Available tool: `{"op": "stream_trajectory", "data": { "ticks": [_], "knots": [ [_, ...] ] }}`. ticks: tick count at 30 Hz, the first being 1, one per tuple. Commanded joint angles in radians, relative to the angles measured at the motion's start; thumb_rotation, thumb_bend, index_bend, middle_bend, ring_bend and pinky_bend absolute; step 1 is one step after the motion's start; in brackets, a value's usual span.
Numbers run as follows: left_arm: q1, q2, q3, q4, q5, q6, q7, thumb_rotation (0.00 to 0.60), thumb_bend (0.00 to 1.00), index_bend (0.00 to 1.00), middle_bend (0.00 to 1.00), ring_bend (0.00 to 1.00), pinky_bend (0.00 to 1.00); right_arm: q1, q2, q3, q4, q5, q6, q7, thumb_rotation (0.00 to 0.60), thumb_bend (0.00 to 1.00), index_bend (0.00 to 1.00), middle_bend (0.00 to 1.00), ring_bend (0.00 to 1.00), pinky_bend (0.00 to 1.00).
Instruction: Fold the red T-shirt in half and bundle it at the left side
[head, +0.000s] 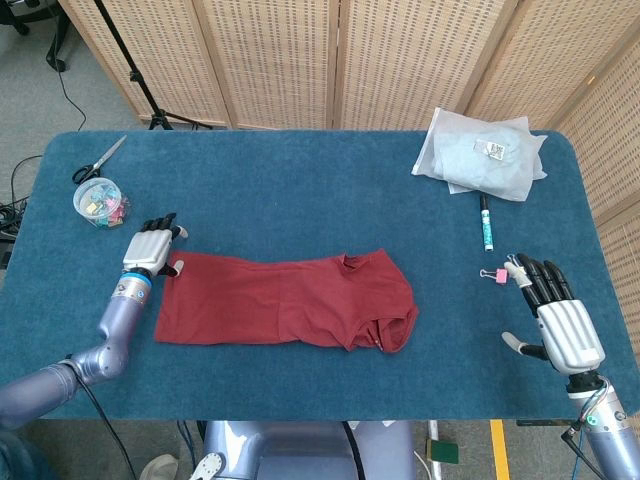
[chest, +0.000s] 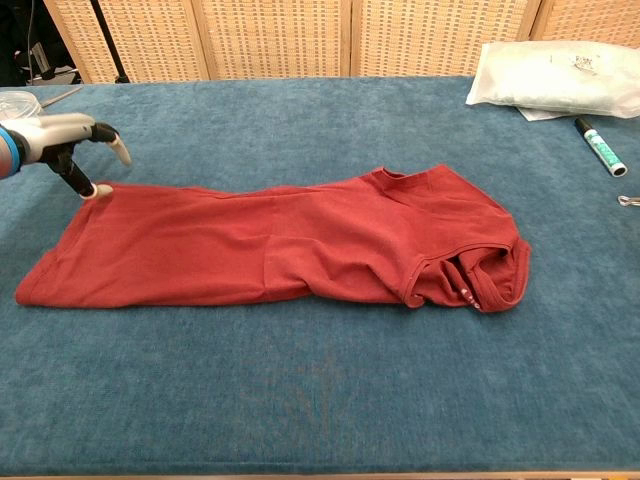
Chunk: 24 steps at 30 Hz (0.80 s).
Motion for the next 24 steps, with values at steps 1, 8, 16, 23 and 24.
{"op": "stream_trajectory", "data": {
  "ticks": [1,8,16,23,24],
  "knots": [
    [-0.001,-0.009,0.008,0.007,-0.003,-0.006,-0.008,0.6,0.38,0.3,0.0,0.0,0.0,-0.001,0.001,0.001,0.0,-0.002,-0.001,0.005,0.6,0.0,0.0,0.0,0.0,0.0],
    [0.012,-0.017,0.022,-0.005,0.007,0.015,-0.03,0.6,0.38,0.36,0.0,0.0,0.0,-0.005,0.004,0.006,-0.001,-0.004,-0.002,0.018,0.6,0.0,0.0,0.0,0.0,0.0],
    [0.037,-0.006,0.029,-0.048,0.044,0.043,-0.078,0.6,0.38,0.39,0.0,0.0,0.0,-0.01,0.008,0.01,-0.003,-0.01,0.001,0.028,0.6,0.0,0.0,0.0,0.0,0.0],
    [0.069,0.003,0.046,-0.093,0.087,0.076,-0.12,0.6,0.38,0.4,0.0,0.0,0.0,-0.011,0.009,0.011,-0.004,-0.015,-0.002,0.029,0.6,0.0,0.0,0.0,0.0,0.0],
    [0.073,0.004,0.05,-0.096,0.092,0.076,-0.125,0.6,0.38,0.4,0.0,0.0,0.0,-0.011,0.009,0.011,-0.004,-0.015,-0.003,0.029,0.6,0.0,0.0,0.0,0.0,0.0]
  ]
}}
